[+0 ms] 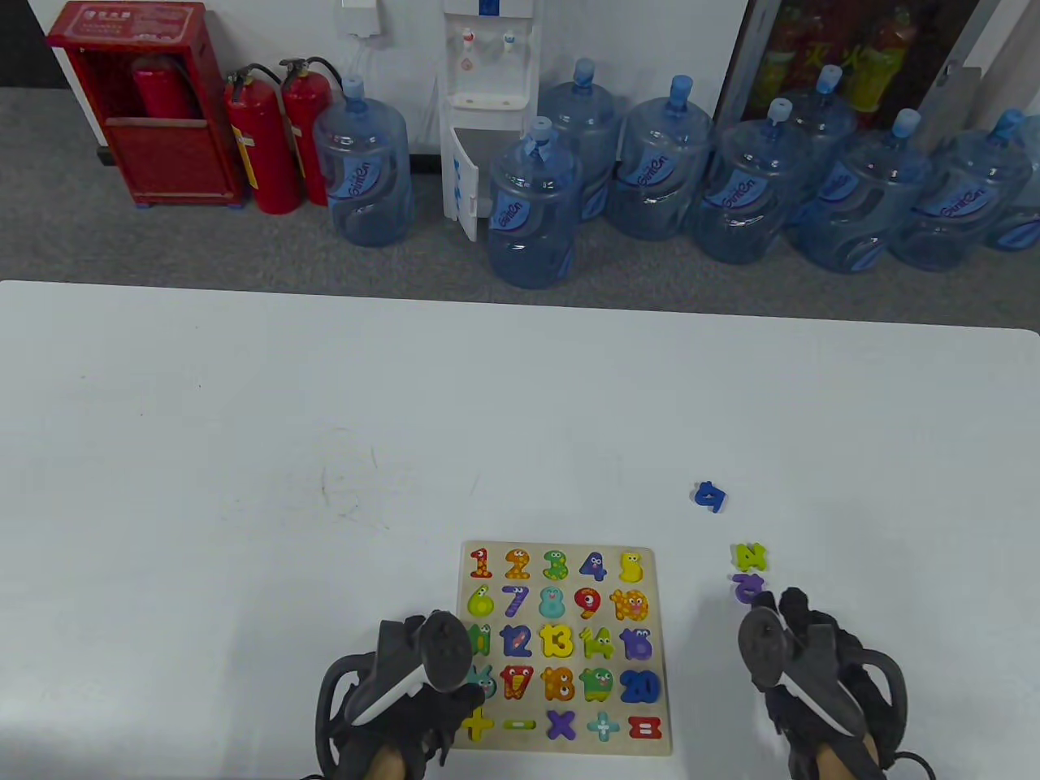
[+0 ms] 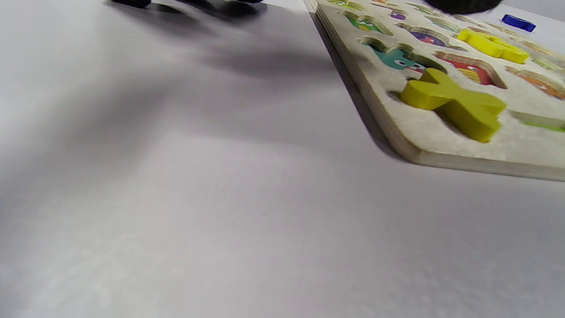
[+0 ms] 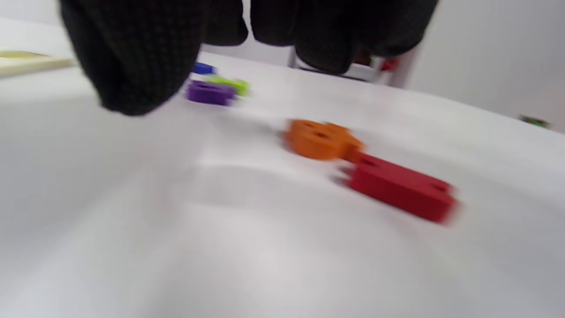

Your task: Hold math block puzzle and insert math blocks into matching slots

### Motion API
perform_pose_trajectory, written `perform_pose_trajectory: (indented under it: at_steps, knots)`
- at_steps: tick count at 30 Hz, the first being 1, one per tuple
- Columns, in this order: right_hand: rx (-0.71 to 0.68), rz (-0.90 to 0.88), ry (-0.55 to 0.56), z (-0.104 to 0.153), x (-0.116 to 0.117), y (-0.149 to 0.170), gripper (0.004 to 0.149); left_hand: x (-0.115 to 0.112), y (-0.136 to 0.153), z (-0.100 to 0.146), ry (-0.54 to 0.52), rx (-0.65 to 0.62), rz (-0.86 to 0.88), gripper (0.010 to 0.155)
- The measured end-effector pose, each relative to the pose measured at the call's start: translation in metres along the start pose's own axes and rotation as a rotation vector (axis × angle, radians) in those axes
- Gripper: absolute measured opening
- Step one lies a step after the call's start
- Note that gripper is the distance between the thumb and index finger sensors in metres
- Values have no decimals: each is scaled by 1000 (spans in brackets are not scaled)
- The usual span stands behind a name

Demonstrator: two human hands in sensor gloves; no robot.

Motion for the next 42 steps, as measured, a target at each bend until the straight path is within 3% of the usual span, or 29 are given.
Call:
perform_pose_trajectory:
  at_steps: [8,11,15,18,27,42]
  knots:
    - [174,34,-41,-11,8,40,86,0,0,0,0,-1,0,86]
    - [268,22,-121,-13,17,56,89,0,0,0,0,-2,0,86]
    - [249,-14,-247,-17,33,58,83,0,0,0,0,-2,0,86]
    - [258,15,-167,-17,27,55,77,0,0,0,0,-1,0,86]
    - [119,13,-79,-16,20,33,65,-1,0,0,2,-1,-1,86]
    - [42,-57,-37,-16,17,23,62,-1,-1,0,2,-1,-3,86]
Point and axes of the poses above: the tracker on the back of each hand, its own y axis roughly to the little-finger side, its own z axis roughly from the fingertips to the wrist, x = y × z, the point moved 4 cm from there along -z, roughly from the wrist to the fingertips, and after that the axes turned 1 degree about x, right-handed, at the moved point
